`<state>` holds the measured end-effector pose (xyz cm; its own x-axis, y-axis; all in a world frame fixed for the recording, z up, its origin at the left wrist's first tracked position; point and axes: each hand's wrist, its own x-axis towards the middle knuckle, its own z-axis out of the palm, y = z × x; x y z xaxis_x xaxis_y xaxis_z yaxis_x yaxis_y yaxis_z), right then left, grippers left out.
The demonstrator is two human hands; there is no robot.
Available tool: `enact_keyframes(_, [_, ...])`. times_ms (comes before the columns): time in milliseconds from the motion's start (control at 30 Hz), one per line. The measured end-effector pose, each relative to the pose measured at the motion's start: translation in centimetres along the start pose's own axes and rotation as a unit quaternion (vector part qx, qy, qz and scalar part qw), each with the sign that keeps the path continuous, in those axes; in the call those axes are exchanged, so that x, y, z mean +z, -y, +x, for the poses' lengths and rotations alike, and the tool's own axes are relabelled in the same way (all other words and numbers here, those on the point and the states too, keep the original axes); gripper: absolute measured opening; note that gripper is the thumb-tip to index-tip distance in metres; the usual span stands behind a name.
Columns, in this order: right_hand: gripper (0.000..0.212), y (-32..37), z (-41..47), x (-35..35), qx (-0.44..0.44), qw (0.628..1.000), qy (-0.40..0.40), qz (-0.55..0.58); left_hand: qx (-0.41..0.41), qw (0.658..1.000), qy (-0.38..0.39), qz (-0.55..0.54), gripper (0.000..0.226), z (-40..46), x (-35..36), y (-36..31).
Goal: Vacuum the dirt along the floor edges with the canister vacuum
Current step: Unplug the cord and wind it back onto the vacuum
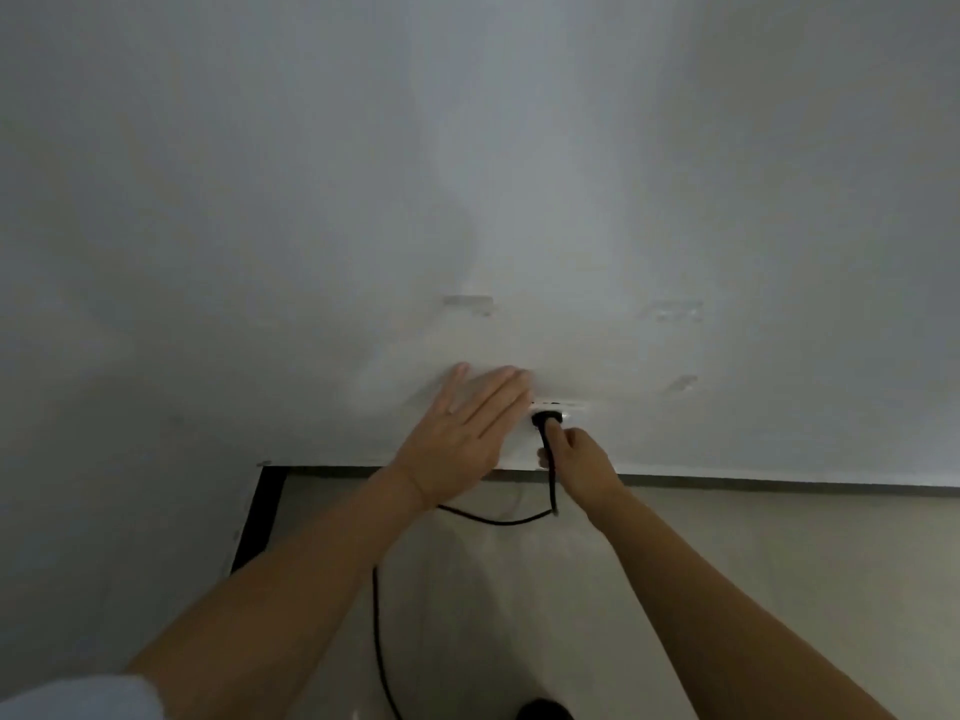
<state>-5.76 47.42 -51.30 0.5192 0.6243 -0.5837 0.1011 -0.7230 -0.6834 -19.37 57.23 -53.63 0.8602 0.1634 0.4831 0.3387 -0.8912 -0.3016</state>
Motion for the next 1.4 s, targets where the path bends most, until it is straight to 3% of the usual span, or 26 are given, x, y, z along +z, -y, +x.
enact_keyframes(100, [0.034,-1.0,1.6,1.3,0.003,0.982,0.016,0.188,0.018,0.993,-0.032,0.108,0.060,-0.3,4.4,0.5])
enact_keyframes(300, [0.038,-3.4,3.7,3.5,-0.065,0.967,-0.021,0.246,0.008,0.966,-0.094,0.241,0.094,0.1,8.9,0.7])
enact_keyframes(500, [0.041,-2.8,2.8,3.8,-0.059,0.959,-0.038,0.275,-0.006,0.967,-0.077,0.244,0.122,-0.1,8.6,0.4])
enact_keyframes(700, [0.041,-5.5,0.4,4.7,-0.056,0.958,-0.039,0.277,-0.012,0.967,-0.048,0.250,0.128,-0.1,8.2,0.3])
enact_keyframes(867, [0.038,-5.7,-2.7,2.9,-0.049,0.942,-0.058,0.327,0.009,0.975,0.026,0.219,0.121,-0.9,5.8,0.3])
enact_keyframes(933, [0.037,-3.4,-4.2,2.2,-0.043,0.944,-0.060,0.322,0.022,0.991,0.060,0.118,0.110,-1.1,3.2,-0.3])
enact_keyframes(1000, [0.034,-1.2,-6.7,1.6,-0.043,0.937,-0.052,0.342,-0.024,0.993,0.103,-0.058,0.091,-0.5,-0.4,-1.3])
enact_keyframes(1033, [0.031,0.1,-8.2,1.1,-0.048,0.934,-0.047,0.352,-0.076,0.965,0.158,-0.194,0.080,0.0,-2.8,-1.6])
enact_keyframes(1067, [0.027,1.4,-9.8,0.6,-0.052,0.932,-0.046,0.355,-0.143,0.893,0.250,-0.345,0.066,0.5,-5.6,-2.1])
enact_keyframes(1100, [0.023,2.9,-11.4,0.1,-0.051,0.934,-0.046,0.350,-0.201,0.793,0.326,-0.474,0.057,0.8,-8.4,-2.5])
enact_keyframes(1133, [0.020,4.3,-13.1,-0.4,-0.045,0.935,-0.046,0.348,-0.242,0.708,0.380,-0.543,0.052,1.0,-11.3,-2.8])
enact_keyframes(1167, [0.017,5.7,-14.9,-0.9,-0.036,0.935,-0.042,0.350,-0.271,0.646,0.414,-0.582,0.045,1.2,-14.0,-3.2])
enact_keyframes(1200, [0.015,7.0,-16.7,-1.4,-0.025,0.934,-0.036,0.356,-0.289,0.606,0.433,-0.602,0.037,1.2,-16.7,-3.8])
enact_keyframes(1233, [0.014,8.2,-18.6,-2.0,-0.012,0.930,-0.027,0.367,-0.301,0.590,0.433,-0.611,0.025,1.1,-19.1,-4.3])
enact_keyframes(1267, [0.014,9.5,-20.5,-2.7,0.000,0.923,-0.020,0.385,-0.312,0.604,0.424,-0.598,0.014,1.5,-21.4,-4.4])
enact_keyframes(1333, [0.013,12.1,-24.4,-4.5,0.019,0.900,-0.017,0.435,-0.323,0.659,0.386,-0.560,0.015,2.1,-25.2,-3.8])
enact_keyframes(1400, [0.014,14.3,-28.3,-6.8,0.030,0.888,-0.026,0.458,-0.316,0.692,0.355,-0.543,0.022,3.6,-29.5,-2.6])
